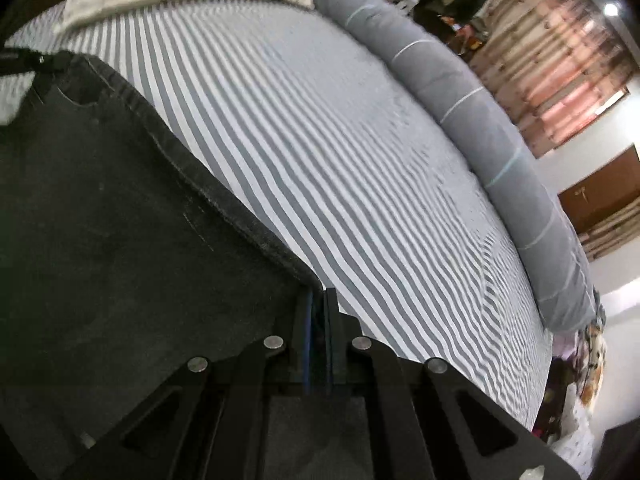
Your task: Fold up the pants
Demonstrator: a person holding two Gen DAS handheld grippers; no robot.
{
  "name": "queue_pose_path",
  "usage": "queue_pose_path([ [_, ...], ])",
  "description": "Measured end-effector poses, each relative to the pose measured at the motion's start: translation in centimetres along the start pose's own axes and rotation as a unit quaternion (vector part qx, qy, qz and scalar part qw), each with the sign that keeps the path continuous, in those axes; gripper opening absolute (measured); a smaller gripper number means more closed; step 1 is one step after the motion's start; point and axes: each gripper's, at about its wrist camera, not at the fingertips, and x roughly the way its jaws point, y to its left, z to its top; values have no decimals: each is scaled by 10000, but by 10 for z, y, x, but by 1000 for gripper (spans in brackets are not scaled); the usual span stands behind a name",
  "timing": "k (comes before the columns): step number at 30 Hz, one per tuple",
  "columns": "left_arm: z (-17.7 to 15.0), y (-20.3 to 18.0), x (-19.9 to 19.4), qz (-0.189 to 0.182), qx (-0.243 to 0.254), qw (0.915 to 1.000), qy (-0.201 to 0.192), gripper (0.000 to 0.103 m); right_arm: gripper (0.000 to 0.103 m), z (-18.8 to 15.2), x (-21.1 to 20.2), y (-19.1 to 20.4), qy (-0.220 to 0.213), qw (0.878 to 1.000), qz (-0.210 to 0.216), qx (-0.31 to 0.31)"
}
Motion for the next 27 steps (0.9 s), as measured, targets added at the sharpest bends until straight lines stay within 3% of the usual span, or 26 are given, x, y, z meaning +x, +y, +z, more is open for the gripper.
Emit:
queue_pose_path([
  [5, -3, -12, -50, -264, 146, 9995, -104, 6, 3, -21, -77, 12, -242, 9995, 25, 183],
  [13, -42, -30, -144, -561, 539, 9970, 61, 6, 3, -96, -180, 50, -398, 9961, 361, 702],
  [20, -111, -28, -189, -302, 1063, 9920, 614, 6, 3, -165, -204, 105, -160, 9945, 605, 834],
  [27, -176, 2, -195, 93, 1092, 9889, 1003, 6, 0, -224, -202, 162, 249, 9918, 928, 839],
])
